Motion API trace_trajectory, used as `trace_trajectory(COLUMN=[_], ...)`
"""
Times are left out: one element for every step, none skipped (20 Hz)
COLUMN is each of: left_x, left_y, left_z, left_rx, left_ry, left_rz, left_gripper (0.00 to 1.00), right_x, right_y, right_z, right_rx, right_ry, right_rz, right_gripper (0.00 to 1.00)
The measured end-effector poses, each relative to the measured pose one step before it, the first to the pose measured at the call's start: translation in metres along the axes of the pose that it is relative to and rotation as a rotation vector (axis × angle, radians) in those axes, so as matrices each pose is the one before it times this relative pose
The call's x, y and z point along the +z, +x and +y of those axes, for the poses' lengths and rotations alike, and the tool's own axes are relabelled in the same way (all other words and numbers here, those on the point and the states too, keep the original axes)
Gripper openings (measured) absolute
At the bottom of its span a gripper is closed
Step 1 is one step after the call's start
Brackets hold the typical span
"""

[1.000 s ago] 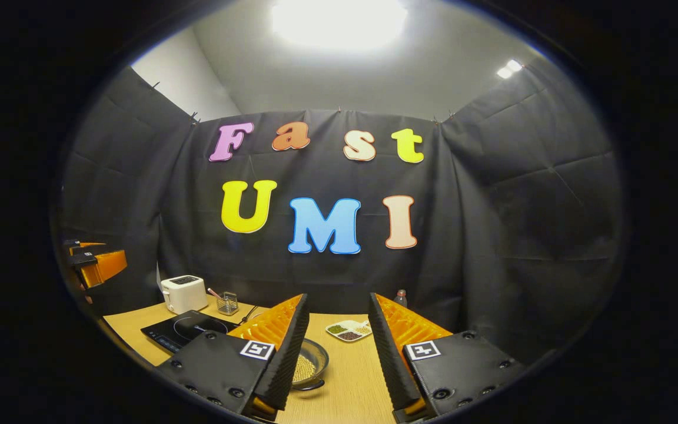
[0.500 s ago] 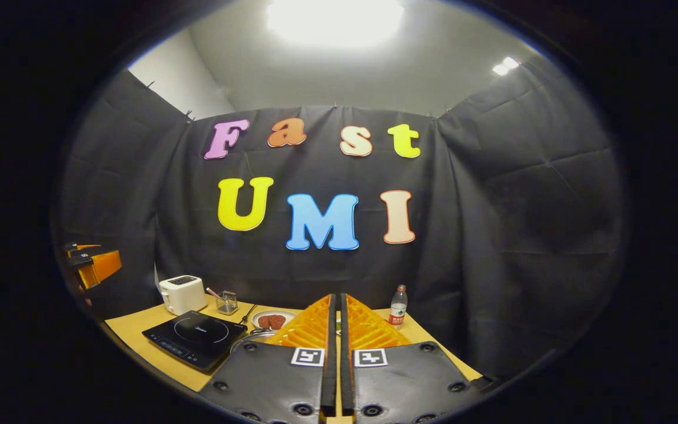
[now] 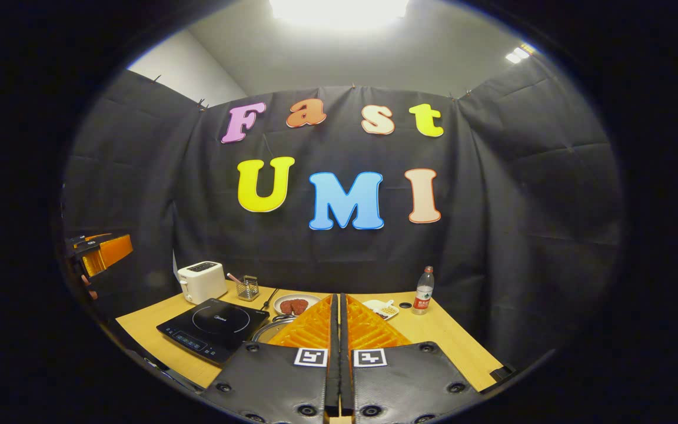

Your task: First push the handle of the pot to place it horizontally, then grasp the pot with both hands and set it on the induction cooktop.

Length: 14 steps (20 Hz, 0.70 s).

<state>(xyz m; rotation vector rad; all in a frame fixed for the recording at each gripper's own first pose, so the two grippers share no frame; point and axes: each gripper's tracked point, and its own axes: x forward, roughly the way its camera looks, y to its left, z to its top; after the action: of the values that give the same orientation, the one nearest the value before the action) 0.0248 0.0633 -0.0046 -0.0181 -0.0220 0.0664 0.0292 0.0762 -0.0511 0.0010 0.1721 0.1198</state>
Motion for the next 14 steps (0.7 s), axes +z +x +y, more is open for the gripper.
trace_trajectory(left_x=[-0.00171,-0.00121,0.00062,0.00033,0.00093,0.00196,0.00228,-0.00078,-0.00217,-0.00269,-0.00217,-0.00265,-0.00067,-0.00035], left_y=[0.00284,0.00319,0.00192,0.00197,0.00191,0.00085,0.00174,0.00025,0.00098,0.00099,0.00246,0.00318,0.00297,0.00325], left_z=[0.00558,0.00491,0.00549,0.00606,0.00632,0.00496,0.00465,0.00331,0.00380,0.00231,0.00013,-0.00106,-0.00275,-0.00328], left_rx=[-0.00061,-0.00060,0.00141,0.00390,0.00839,0.00637,0.00766,0.00715,0.00813,0.01032,0.00805,0.00721,0.00533,0.00678], left_ry=[-0.00415,-0.00307,-0.00217,0.00003,0.00108,-0.00028,-0.00053,0.00050,0.00095,0.00095,-0.00238,-0.00306,-0.00130,0.00161], left_rz=[0.00301,-0.00032,-0.00400,-0.00223,-0.00375,-0.00617,-0.00735,-0.00169,0.00264,0.00563,0.00589,0.00629,0.00203,0.00070], left_gripper=[0.84,0.83,0.81,0.82,0.81,0.81,0.81,0.81,0.81,0.84,0.81,0.81,0.81,0.81], right_x=[-0.00529,-0.00461,-0.00694,-0.00693,-0.00831,-0.00649,-0.00434,-0.00577,-0.00566,-0.00679,-0.01019,-0.01026,-0.00853,-0.00748], right_y=[0.00182,0.00262,0.00385,0.00344,0.00247,0.00253,0.00271,0.00286,0.00340,0.00394,0.00455,0.00545,0.00451,0.00626], right_z=[0.00580,0.00501,0.00617,0.00435,0.00665,0.00717,0.00507,0.00466,0.00326,0.00258,0.00219,0.00296,0.00258,0.00125], right_rx=[0.00926,0.01145,0.01392,0.00799,0.02004,0.02347,0.01760,0.01887,0.01567,0.01409,0.01632,0.02170,0.02511,0.02441], right_ry=[-0.00782,-0.00912,-0.01085,-0.00645,-0.00230,-0.00358,-0.00717,-0.01462,-0.01503,-0.01372,-0.01186,-0.00833,-0.00815,-0.01009], right_rz=[0.01694,0.01665,0.02216,0.02562,0.03327,0.03099,0.02007,0.02524,0.01816,0.02733,0.03326,0.03525,0.03333,0.03147], right_gripper=[0.02,0.02,0.02,0.02,0.02,0.02,0.02,0.02,0.02,0.02,0.02,0.02,0.02,0.02])
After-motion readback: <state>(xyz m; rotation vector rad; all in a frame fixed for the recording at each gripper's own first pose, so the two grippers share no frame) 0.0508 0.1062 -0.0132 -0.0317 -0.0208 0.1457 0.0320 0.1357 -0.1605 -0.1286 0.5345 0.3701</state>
